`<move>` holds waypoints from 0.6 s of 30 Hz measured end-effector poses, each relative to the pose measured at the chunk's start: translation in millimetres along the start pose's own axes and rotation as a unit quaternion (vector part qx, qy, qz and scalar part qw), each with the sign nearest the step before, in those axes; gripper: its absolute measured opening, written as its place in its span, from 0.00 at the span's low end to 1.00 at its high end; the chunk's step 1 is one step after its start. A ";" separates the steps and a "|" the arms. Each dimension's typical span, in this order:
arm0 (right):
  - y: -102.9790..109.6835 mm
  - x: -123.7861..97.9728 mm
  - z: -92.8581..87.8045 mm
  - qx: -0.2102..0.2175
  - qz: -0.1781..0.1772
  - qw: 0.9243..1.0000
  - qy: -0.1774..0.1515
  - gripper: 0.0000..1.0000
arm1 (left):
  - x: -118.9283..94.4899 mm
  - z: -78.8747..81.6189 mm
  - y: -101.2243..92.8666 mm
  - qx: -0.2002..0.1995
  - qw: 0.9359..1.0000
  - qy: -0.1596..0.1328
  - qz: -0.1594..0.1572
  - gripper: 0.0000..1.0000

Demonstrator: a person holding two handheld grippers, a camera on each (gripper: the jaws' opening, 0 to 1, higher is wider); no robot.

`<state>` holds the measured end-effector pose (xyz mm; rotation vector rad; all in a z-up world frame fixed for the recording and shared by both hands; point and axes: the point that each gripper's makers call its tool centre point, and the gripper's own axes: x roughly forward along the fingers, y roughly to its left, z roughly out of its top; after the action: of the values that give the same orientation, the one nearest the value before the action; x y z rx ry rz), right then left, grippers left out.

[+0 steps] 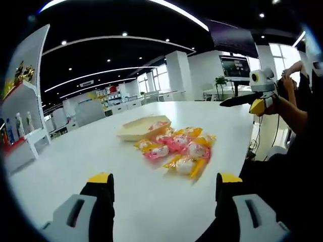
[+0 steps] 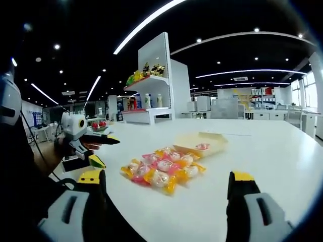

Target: Pick up the marshmallows scattered on the table and place them into the bowl on the table

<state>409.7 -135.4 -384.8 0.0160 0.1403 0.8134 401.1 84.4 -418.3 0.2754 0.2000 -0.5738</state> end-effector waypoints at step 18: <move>-1.5 4.4 -7.3 -0.001 0.002 1.000 0.007 0.97 | 21.7 -1.0 -8.7 -0.003 1.000 -0.020 -0.015 0.79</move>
<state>412.8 -133.5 -392.6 0.0076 0.1534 0.8175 413.9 66.8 -426.7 0.2553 0.1674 -0.6077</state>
